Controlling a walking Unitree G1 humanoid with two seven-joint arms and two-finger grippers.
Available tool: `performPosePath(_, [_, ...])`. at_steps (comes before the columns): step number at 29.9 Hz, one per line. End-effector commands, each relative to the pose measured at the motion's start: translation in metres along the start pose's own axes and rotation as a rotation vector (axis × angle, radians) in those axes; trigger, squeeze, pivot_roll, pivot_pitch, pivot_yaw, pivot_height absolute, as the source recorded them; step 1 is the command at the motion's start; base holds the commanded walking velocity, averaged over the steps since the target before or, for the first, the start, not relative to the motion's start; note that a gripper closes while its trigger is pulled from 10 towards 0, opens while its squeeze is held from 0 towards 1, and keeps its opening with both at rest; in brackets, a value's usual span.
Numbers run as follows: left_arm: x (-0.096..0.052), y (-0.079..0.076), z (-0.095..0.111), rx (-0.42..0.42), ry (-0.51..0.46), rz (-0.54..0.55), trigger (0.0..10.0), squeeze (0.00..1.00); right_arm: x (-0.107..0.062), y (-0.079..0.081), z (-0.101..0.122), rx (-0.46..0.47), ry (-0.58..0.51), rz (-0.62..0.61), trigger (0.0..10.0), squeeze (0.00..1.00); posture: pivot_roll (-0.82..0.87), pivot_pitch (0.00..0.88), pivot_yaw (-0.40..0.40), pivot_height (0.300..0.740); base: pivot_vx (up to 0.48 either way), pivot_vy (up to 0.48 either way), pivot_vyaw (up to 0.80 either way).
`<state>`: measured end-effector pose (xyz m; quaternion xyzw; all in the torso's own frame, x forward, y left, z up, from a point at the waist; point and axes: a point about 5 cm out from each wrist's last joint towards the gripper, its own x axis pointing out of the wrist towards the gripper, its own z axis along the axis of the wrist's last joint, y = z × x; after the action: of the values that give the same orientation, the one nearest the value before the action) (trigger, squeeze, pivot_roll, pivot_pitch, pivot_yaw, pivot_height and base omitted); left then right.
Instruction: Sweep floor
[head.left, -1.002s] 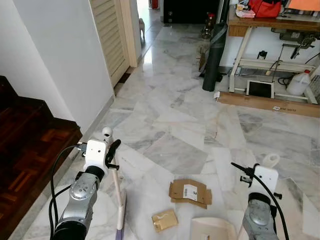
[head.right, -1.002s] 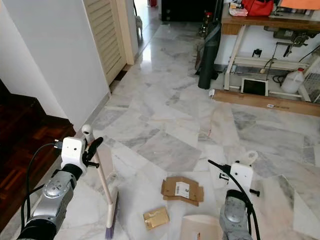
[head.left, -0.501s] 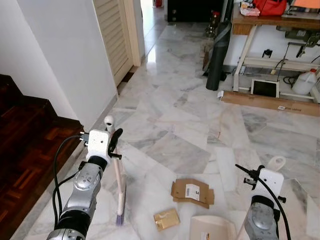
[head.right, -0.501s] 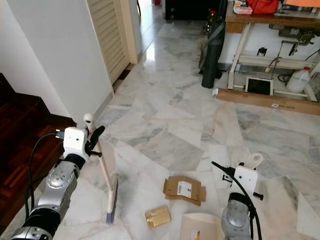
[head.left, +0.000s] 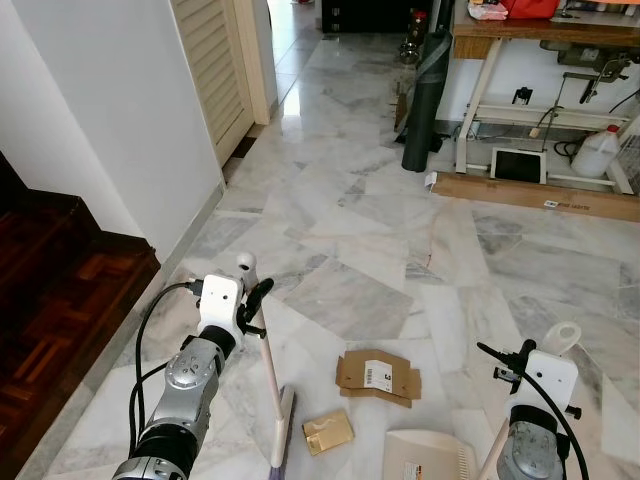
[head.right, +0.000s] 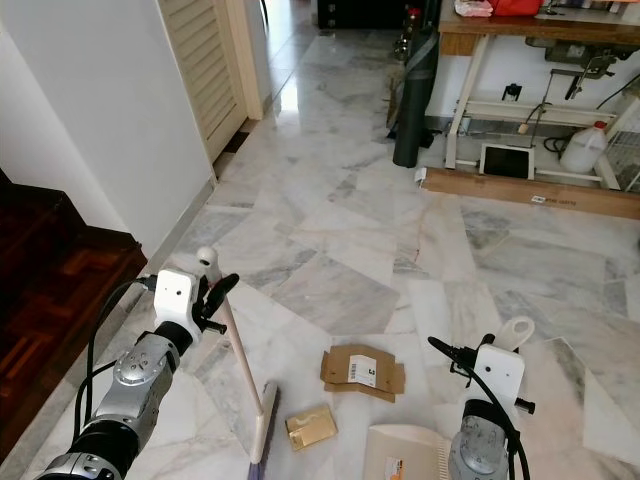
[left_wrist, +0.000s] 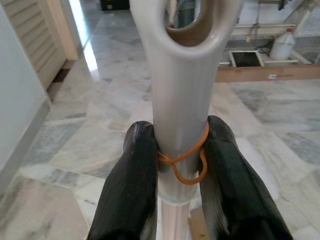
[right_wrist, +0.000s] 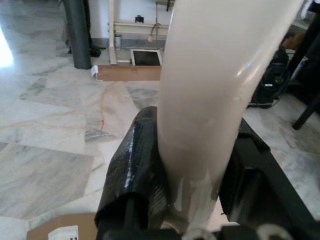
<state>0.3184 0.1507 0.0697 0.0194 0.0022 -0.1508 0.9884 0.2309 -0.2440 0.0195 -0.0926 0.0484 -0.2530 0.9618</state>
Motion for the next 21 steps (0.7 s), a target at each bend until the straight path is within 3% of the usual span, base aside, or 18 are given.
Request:
performPosePath(1, [-0.001,-0.001,-0.003,0.001,0.011,-0.019,10.0,0.0,-0.004,0.002,-0.002,-0.001,0.016,0.02,10.0,0.0,-0.03,0.106,0.059,0.74,0.0,0.0,0.0])
performPosePath(12, [-0.003,-0.008,-0.011,-0.052,0.064,-0.111,10.0,0.0,-0.012,0.012,-0.004,0.023,0.044,0.088,10.0,0.0,-0.04,0.109,0.059,0.74,0.0,0.0,0.0])
performPosePath(17, [-0.004,-0.008,-0.013,-0.107,0.068,-0.116,10.0,0.0,-0.012,0.013,-0.002,0.031,0.046,0.098,10.0,0.0,-0.04,0.103,0.06,0.74,0.0,0.0,0.0])
performPosePath(21, [0.0,-0.008,-0.007,-0.212,0.062,-0.136,10.0,0.0,-0.01,0.015,-0.001,0.034,0.049,0.107,10.0,0.0,-0.03,0.083,0.062,0.74,0.0,0.0,0.0])
